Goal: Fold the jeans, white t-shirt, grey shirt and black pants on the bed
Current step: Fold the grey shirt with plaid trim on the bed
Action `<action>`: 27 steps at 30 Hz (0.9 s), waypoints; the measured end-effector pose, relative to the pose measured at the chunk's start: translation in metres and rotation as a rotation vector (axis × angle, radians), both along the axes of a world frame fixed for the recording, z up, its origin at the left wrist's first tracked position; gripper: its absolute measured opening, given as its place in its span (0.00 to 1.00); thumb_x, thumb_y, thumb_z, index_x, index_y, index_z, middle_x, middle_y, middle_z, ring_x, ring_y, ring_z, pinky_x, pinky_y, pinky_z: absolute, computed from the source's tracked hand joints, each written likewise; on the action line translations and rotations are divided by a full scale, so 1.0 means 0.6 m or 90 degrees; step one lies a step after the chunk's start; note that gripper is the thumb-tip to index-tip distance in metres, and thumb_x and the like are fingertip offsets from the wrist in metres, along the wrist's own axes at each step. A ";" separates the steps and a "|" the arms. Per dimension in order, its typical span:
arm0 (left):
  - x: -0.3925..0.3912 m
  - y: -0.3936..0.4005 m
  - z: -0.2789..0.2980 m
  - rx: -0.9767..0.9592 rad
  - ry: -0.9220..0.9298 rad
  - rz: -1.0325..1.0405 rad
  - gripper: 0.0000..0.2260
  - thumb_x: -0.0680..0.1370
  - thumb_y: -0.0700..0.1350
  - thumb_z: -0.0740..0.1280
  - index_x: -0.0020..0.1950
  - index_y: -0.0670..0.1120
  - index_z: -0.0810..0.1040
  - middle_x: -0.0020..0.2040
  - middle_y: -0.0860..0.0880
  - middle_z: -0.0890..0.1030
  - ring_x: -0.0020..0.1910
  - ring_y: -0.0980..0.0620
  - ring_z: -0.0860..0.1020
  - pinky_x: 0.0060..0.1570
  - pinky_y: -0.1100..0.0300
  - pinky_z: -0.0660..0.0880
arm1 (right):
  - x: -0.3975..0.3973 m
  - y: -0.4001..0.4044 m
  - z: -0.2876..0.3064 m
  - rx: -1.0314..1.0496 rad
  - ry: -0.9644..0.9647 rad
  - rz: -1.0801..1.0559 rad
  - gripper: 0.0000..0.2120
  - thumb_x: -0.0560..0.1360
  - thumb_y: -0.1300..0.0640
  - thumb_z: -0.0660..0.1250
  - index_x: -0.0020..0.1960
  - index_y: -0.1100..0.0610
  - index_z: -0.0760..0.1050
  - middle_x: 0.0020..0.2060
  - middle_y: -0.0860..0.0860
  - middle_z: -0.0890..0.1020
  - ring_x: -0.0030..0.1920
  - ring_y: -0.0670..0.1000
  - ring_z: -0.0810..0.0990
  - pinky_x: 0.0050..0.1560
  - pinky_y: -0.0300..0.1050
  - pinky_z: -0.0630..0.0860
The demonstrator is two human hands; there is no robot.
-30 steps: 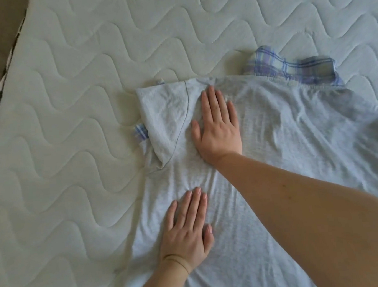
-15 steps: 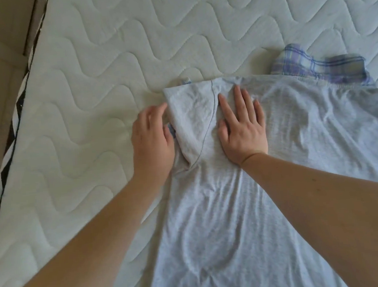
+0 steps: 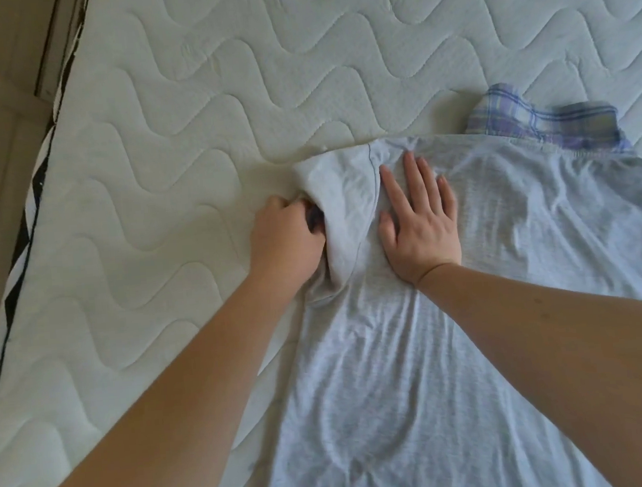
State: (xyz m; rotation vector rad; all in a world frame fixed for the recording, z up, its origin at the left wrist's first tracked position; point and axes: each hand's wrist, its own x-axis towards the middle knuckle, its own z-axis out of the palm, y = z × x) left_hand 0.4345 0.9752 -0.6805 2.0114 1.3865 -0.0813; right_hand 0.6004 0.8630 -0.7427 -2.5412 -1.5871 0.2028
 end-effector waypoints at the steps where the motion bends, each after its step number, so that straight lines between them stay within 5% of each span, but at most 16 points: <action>1: -0.011 -0.005 0.003 0.027 -0.049 0.042 0.10 0.80 0.48 0.63 0.49 0.41 0.76 0.45 0.42 0.75 0.45 0.42 0.74 0.44 0.54 0.70 | 0.000 0.000 0.000 -0.001 -0.004 -0.001 0.29 0.79 0.49 0.55 0.80 0.47 0.53 0.80 0.54 0.53 0.79 0.53 0.49 0.78 0.55 0.46; 3: -0.041 -0.015 0.015 0.075 -0.125 0.151 0.13 0.81 0.48 0.64 0.41 0.42 0.69 0.34 0.48 0.70 0.33 0.48 0.70 0.33 0.58 0.60 | -0.001 0.000 0.001 -0.006 -0.007 -0.002 0.29 0.79 0.49 0.53 0.80 0.47 0.53 0.80 0.53 0.53 0.79 0.53 0.48 0.78 0.55 0.46; 6: -0.097 -0.029 0.027 0.144 -0.121 0.278 0.14 0.80 0.49 0.65 0.39 0.43 0.69 0.29 0.51 0.69 0.28 0.48 0.68 0.31 0.54 0.60 | -0.001 0.000 0.002 -0.014 -0.005 0.000 0.29 0.79 0.48 0.52 0.80 0.47 0.52 0.80 0.53 0.52 0.79 0.52 0.48 0.78 0.55 0.46; 10: -0.152 -0.061 0.022 0.068 -0.063 0.335 0.06 0.77 0.47 0.69 0.46 0.47 0.72 0.34 0.52 0.76 0.35 0.49 0.76 0.33 0.54 0.71 | -0.001 0.001 0.003 -0.020 0.002 -0.001 0.29 0.79 0.48 0.51 0.80 0.47 0.52 0.80 0.53 0.52 0.79 0.53 0.48 0.78 0.55 0.46; 13: -0.161 -0.064 0.016 0.077 -0.073 0.360 0.14 0.74 0.41 0.70 0.57 0.45 0.73 0.46 0.46 0.77 0.46 0.44 0.76 0.48 0.48 0.74 | 0.000 0.001 0.003 -0.026 -0.002 -0.001 0.29 0.79 0.48 0.51 0.80 0.47 0.51 0.80 0.53 0.51 0.79 0.52 0.47 0.78 0.55 0.45; 18: -0.104 0.021 0.012 0.252 -0.035 0.103 0.26 0.77 0.50 0.70 0.72 0.42 0.69 0.67 0.39 0.72 0.67 0.40 0.69 0.64 0.47 0.66 | -0.001 -0.001 -0.002 -0.015 -0.011 0.000 0.29 0.79 0.48 0.52 0.80 0.46 0.51 0.80 0.53 0.52 0.79 0.52 0.48 0.78 0.54 0.45; 21: -0.059 0.095 0.007 0.205 0.052 -0.099 0.22 0.74 0.57 0.72 0.65 0.48 0.76 0.72 0.46 0.66 0.73 0.43 0.63 0.68 0.48 0.58 | 0.000 -0.001 -0.004 -0.012 -0.016 0.001 0.29 0.79 0.48 0.52 0.80 0.46 0.52 0.80 0.53 0.52 0.79 0.52 0.48 0.78 0.54 0.45; 24: -0.033 0.145 0.016 0.141 0.017 -0.226 0.13 0.73 0.55 0.74 0.47 0.48 0.77 0.54 0.50 0.77 0.54 0.46 0.75 0.50 0.56 0.64 | 0.000 0.000 -0.005 -0.009 -0.016 -0.001 0.30 0.79 0.48 0.52 0.80 0.46 0.52 0.80 0.53 0.53 0.79 0.52 0.48 0.78 0.54 0.45; 27: -0.045 0.172 0.029 0.034 -0.032 -0.153 0.15 0.71 0.57 0.74 0.39 0.54 0.69 0.35 0.55 0.74 0.34 0.55 0.72 0.32 0.58 0.62 | 0.000 0.000 -0.006 -0.009 -0.013 -0.002 0.30 0.78 0.48 0.53 0.80 0.47 0.53 0.80 0.53 0.53 0.79 0.52 0.48 0.78 0.54 0.45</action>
